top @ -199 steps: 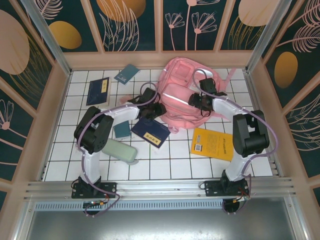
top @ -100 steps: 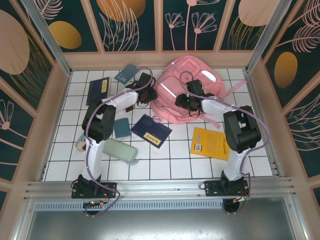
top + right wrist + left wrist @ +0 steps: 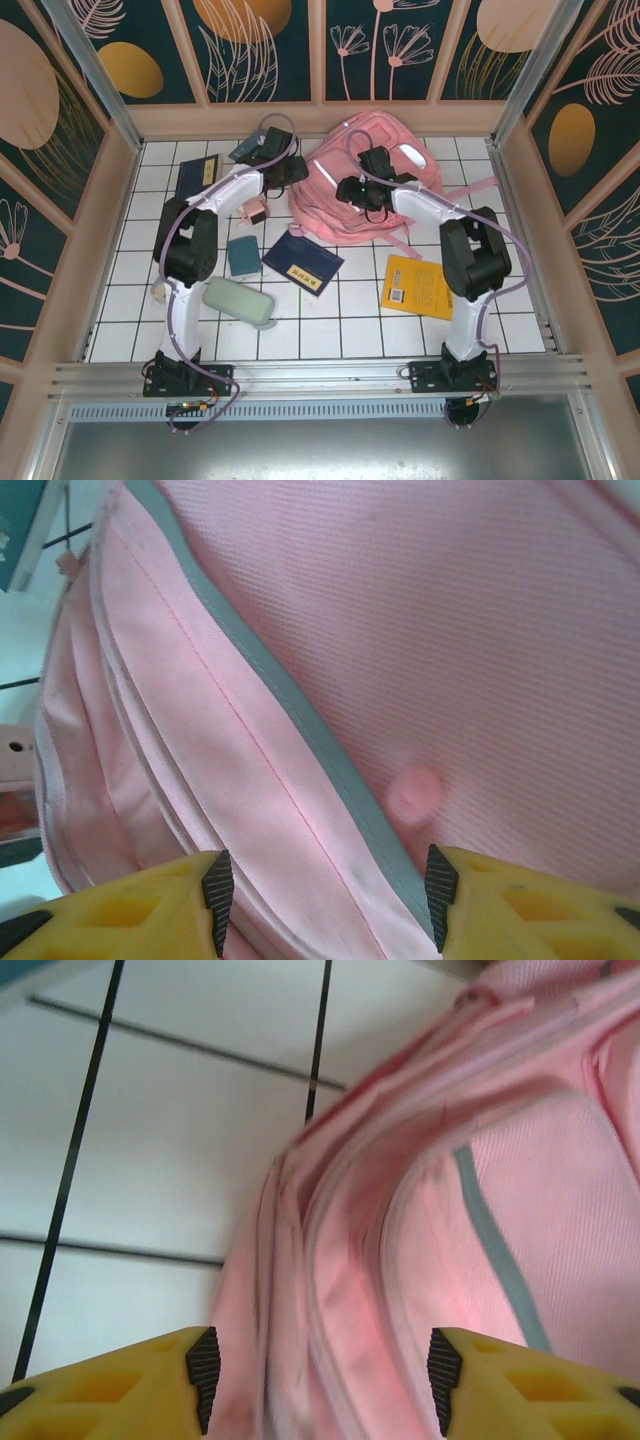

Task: Pack the student bag
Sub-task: Rotate the student bag at the top-center of the table, then move the book to the middle-right of the table.

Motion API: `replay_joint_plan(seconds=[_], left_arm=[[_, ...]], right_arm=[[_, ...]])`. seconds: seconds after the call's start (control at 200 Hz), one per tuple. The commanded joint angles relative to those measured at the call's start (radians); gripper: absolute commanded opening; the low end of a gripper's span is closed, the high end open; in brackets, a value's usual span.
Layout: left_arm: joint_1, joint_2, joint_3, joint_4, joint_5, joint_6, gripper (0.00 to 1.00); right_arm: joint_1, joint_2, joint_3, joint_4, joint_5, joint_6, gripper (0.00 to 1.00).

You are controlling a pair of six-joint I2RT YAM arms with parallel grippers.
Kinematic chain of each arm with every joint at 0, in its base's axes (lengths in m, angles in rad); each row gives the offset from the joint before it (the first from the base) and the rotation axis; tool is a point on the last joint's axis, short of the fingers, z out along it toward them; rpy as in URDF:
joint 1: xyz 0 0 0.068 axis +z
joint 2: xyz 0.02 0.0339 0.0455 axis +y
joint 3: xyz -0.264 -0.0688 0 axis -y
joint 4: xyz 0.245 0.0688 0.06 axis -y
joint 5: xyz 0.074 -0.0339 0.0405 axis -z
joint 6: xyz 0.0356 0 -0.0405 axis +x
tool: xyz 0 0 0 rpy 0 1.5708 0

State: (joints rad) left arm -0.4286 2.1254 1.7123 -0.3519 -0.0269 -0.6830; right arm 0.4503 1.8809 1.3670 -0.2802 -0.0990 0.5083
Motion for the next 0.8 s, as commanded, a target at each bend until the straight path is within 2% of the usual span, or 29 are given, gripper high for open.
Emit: replay_joint_plan(seconds=[0.0, 0.2, 0.31, 0.41, 0.5, 0.63, 0.77, 0.795], left_arm=[[-0.016, -0.141, -0.127, 0.077, 0.085, -0.029, 0.61], [-0.114, -0.277, -0.319, 0.177, 0.135, -0.103, 0.63], [-0.189, -0.306, -0.386, 0.216, 0.149, -0.136, 0.64], [-0.241, -0.325, -0.447, 0.263, 0.159, -0.165, 0.64], [-0.271, -0.331, -0.485, 0.285, 0.153, -0.169, 0.64], [-0.285, -0.340, -0.537, 0.304, 0.148, -0.170, 0.63], [-0.287, -0.364, -0.589, 0.308, 0.145, -0.161, 0.63], [-0.287, -0.370, -0.598, 0.311, 0.144, -0.160, 0.63]], right_arm=[[-0.019, -0.171, -0.109, -0.080, 0.124, 0.040, 0.58], [-0.112, -0.436, -0.384, -0.155, 0.198, 0.128, 0.66], [-0.199, -0.561, -0.512, -0.199, 0.208, 0.171, 0.79], [-0.284, -0.673, -0.624, -0.224, 0.199, 0.207, 0.87], [-0.344, -0.748, -0.713, -0.243, 0.191, 0.226, 0.90], [-0.419, -0.790, -0.823, -0.183, 0.155, 0.207, 0.90], [-0.450, -0.743, -0.869, -0.081, 0.119, 0.171, 0.90], [-0.450, -0.731, -0.870, -0.062, 0.073, 0.159, 0.90]])
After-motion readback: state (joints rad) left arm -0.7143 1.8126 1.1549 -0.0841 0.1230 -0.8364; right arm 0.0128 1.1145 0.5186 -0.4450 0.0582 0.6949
